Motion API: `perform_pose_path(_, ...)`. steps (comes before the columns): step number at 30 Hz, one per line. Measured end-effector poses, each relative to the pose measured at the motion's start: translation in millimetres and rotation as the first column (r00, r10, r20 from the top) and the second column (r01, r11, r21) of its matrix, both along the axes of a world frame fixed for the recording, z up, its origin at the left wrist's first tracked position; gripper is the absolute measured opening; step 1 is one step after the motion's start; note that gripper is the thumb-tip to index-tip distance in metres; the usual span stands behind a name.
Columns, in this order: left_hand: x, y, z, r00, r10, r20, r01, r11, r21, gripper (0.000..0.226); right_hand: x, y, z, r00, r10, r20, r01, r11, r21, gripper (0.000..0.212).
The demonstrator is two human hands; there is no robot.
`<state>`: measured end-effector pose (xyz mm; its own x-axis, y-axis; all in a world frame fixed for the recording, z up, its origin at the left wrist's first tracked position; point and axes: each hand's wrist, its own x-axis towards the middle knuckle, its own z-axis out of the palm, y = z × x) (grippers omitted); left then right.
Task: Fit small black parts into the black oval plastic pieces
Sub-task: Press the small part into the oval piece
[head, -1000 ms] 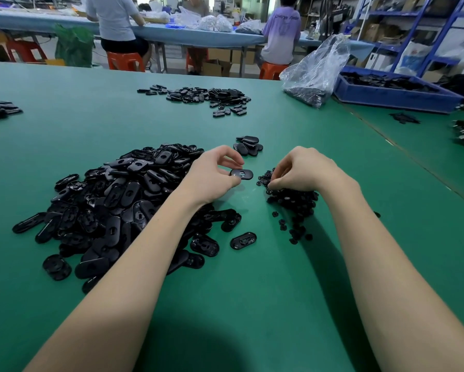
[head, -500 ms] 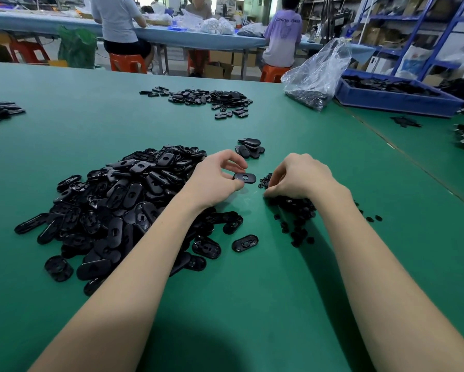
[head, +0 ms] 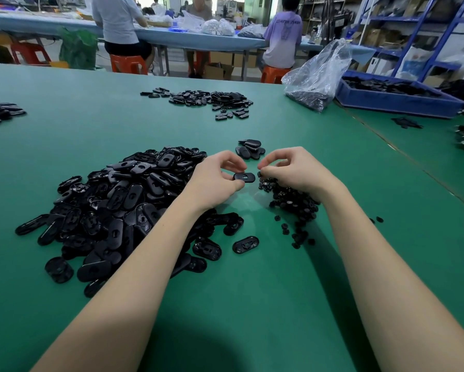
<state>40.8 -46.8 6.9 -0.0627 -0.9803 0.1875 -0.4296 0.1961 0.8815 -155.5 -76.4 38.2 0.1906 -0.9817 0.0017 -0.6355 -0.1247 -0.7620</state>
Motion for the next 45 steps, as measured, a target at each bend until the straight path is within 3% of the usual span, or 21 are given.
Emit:
perform_pose_path(3, -1, 1, 1, 1.000, -0.002, -0.012, 0.002, 1.000, 0.005, 0.026, 2, 1, 1, 0.990, 0.057, 0.131, -0.066, 0.996, 0.066, 0.011)
perform_pose_path(7, -2, 2, 2, 1.000, 0.005, -0.026, -0.005, 1.000, 0.005, 0.026, 2, 1, 3, 0.986, 0.047, 0.158, -0.062, 0.994, 0.090, 0.010)
perform_pose_path(21, -8, 10, 7, 0.999, -0.012, -0.035, 0.010, 0.999, -0.048, 0.025, 6, 4, 6, 0.994, -0.004, 0.113, -0.005, 0.997, 0.081, 0.002)
perform_pose_path(38, -11, 11, 8, 1.000, -0.010, 0.028, 0.013, 0.993, -0.114, 0.021, 9, 1, 4, 0.998, -0.031, 0.056, 0.028, 0.998, 0.053, 0.019)
perform_pose_path(45, -8, 8, 8, 1.000, -0.013, -0.017, 0.011, 0.995, -0.104, 0.022, 5, 3, 4, 0.998, -0.015, 0.060, 0.009, 0.996, 0.089, 0.027)
